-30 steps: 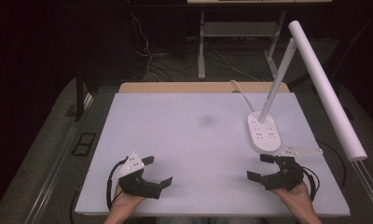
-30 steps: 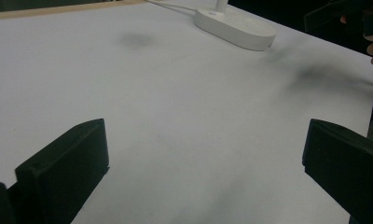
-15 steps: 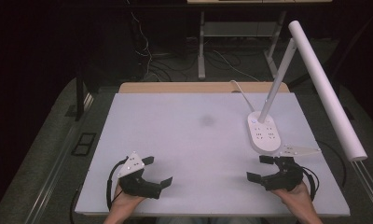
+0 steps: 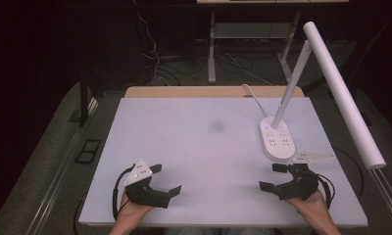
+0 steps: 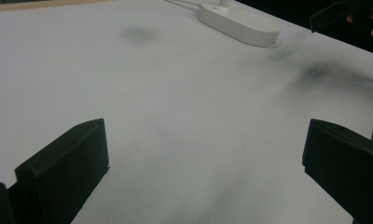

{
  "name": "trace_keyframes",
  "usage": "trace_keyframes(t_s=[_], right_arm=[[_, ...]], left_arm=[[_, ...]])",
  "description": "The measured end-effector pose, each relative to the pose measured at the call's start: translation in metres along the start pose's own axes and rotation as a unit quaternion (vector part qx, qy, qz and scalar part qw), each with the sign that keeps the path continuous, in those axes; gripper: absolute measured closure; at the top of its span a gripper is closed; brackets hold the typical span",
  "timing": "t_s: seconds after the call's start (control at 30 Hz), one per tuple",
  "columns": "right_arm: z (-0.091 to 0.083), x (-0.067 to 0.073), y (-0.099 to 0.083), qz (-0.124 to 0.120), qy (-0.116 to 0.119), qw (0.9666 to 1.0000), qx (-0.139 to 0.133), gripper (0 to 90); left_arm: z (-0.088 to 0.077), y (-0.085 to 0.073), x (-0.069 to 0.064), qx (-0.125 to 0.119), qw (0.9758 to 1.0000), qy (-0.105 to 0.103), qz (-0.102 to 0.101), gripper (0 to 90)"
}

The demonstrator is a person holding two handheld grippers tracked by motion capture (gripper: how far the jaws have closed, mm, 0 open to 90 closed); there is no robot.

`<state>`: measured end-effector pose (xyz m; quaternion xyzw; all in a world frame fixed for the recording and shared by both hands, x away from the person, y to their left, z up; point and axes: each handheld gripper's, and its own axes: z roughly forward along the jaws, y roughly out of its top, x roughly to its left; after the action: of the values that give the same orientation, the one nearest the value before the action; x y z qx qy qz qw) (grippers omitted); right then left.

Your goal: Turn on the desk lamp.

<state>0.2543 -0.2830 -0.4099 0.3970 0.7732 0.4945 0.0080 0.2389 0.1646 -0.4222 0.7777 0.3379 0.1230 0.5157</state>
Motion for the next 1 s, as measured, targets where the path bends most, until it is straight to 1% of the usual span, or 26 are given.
trace_keyframes(t_s=[0.1, 0.27, 0.57, 0.7, 0.83, 1.0], right_arm=[[0.000, 0.000, 0.001, -0.005, 0.004, 1.0000, 0.004, 0.3], [-0.003, -0.001, 0.003, -0.004, 0.005, 0.9999, 0.010, 0.3], [-0.012, -0.007, 0.011, 0.004, 0.007, 0.9999, 0.013, 0.3], [-0.017, -0.010, 0.015, 0.005, 0.004, 0.9998, 0.019, 0.3], [-0.020, -0.012, 0.017, 0.004, 0.003, 0.9998, 0.019, 0.3], [-0.024, -0.016, 0.022, 0.002, 0.002, 0.9996, 0.029, 0.3]], left_arm=[[0.001, 0.000, 0.000, 0.001, 1.0000, 0.001, 0.002, 0.0], [0.001, 0.000, 0.000, 0.001, 1.0000, 0.002, 0.000, 0.0], [0.001, 0.000, -0.001, 0.000, 1.0000, 0.003, 0.000, 0.0], [0.001, 0.000, -0.001, 0.000, 1.0000, 0.004, 0.000, 0.0], [0.001, -0.001, -0.001, 0.002, 1.0000, 0.003, 0.000, 0.0], [0.002, -0.001, -0.001, 0.004, 1.0000, 0.001, 0.000, 0.0]])
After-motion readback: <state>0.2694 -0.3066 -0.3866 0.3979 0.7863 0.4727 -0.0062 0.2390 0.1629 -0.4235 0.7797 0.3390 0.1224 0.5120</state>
